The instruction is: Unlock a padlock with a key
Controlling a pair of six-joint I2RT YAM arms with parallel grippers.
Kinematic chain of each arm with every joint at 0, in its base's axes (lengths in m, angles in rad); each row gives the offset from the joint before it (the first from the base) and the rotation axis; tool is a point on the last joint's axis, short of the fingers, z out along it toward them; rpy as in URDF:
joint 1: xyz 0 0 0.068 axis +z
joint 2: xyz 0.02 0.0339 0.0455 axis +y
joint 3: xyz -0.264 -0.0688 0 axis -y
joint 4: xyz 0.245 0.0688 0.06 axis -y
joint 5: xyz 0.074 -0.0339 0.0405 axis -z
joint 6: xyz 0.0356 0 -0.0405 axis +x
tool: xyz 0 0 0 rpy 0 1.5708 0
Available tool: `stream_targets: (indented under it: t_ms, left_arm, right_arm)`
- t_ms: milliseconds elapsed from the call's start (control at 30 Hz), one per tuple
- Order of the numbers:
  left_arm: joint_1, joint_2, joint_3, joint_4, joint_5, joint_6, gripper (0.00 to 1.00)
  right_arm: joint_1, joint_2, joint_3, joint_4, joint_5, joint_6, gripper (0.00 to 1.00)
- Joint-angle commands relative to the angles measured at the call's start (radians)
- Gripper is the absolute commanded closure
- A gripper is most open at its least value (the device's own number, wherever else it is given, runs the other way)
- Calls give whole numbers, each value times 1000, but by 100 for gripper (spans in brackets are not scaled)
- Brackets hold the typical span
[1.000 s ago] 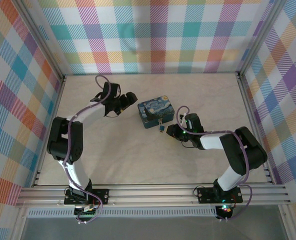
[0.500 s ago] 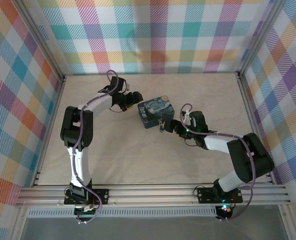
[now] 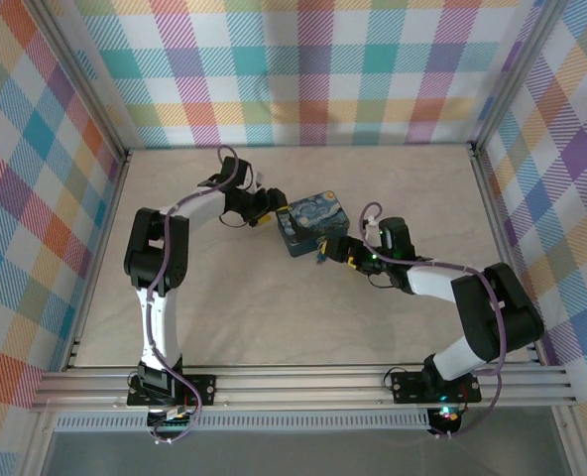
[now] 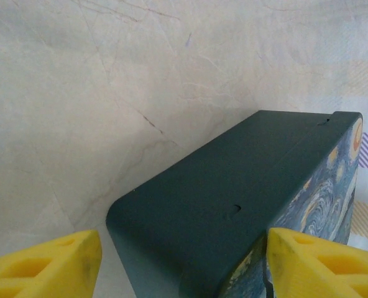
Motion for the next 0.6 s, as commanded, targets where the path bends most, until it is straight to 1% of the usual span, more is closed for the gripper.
stream_targets:
  t_ms: [0, 167, 333, 500, 567]
  left_arm:
    - [-20, -39, -84, -47, -13, 24, 32]
    - [-32, -102, -178, -25, -41, 19, 33]
    - [-35, -161, -254, -4, -67, 5, 33]
    - [-36, -198, -283, 6, -92, -1, 33]
    - [-35, -219, -283, 3, -104, -4, 33]
  right_arm:
    - [-19, 7, 27, 4, -60, -40, 0]
    - [-44, 20, 20, 62, -102, -41, 1]
    - [-56, 52, 21, 139, -135, -50, 6]
    - [-59, 111, 26, 213, -170, -50, 11]
    - [-59, 131, 22, 254, -173, -46, 11]
